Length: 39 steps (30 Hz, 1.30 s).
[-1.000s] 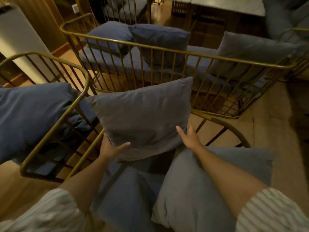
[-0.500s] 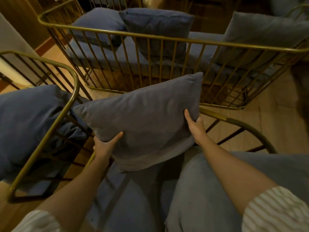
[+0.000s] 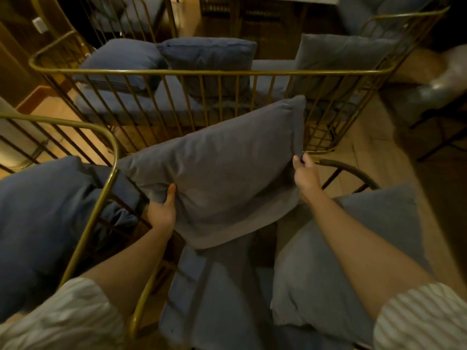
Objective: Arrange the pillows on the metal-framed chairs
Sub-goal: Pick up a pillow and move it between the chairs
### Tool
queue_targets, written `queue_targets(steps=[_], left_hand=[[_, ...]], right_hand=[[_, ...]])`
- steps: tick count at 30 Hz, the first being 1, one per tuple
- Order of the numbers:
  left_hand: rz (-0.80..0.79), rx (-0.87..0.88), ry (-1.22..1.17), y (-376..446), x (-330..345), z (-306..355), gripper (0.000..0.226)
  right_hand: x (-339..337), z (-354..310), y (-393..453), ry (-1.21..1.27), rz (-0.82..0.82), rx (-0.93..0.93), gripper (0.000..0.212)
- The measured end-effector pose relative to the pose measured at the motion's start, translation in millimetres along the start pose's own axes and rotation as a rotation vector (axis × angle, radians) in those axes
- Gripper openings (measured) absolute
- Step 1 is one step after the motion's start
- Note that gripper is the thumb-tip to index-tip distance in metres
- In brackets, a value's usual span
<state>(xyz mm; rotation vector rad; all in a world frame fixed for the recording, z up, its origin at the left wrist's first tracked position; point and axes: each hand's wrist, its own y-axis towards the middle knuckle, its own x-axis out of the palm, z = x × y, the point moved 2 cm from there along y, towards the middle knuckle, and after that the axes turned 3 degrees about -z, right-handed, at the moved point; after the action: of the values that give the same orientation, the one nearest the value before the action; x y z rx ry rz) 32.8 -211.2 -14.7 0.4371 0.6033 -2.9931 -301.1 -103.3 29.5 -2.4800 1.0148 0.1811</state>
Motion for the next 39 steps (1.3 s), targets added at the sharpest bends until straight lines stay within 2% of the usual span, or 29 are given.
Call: queue_targets(steps=[3, 7, 12, 17, 24, 29, 34, 37, 39], left_hand=[[0.017, 0.019, -0.046, -11, -16, 28, 0.065], [0.060, 0.000, -0.012, -23, -52, 62, 0.069], [0.113, -0.071, 0.048, -38, -116, 103, 0.092], [0.170, -0.036, 0.136, -59, -190, 122, 0.085], [0.372, -0.047, 0.103, -72, -306, 99, 0.089], [0.464, -0.151, -0.032, -57, -390, 76, 0.086], [0.469, -0.125, -0.093, -11, -458, 64, 0.056], [0.467, -0.101, -0.133, 33, -492, 63, 0.058], [0.470, -0.090, -0.147, 65, -513, 61, 0.058]], right_hand=[[-2, -28, -30, 0.074, 0.036, -0.069, 0.059], [3, -62, -70, 0.079, 0.062, -0.154, 0.056], [14, -102, -109, -0.013, -0.045, -0.241, 0.056], [49, -125, -147, -0.127, -0.198, -0.337, 0.057], [151, -134, -175, -0.199, -0.377, -0.413, 0.057], [240, -160, -199, -0.228, -0.455, -0.487, 0.056], [342, -182, -208, -0.243, -0.503, -0.547, 0.031], [411, -190, -205, -0.228, -0.499, -0.526, 0.019], [454, -191, -198, -0.223, -0.492, -0.489, 0.018]])
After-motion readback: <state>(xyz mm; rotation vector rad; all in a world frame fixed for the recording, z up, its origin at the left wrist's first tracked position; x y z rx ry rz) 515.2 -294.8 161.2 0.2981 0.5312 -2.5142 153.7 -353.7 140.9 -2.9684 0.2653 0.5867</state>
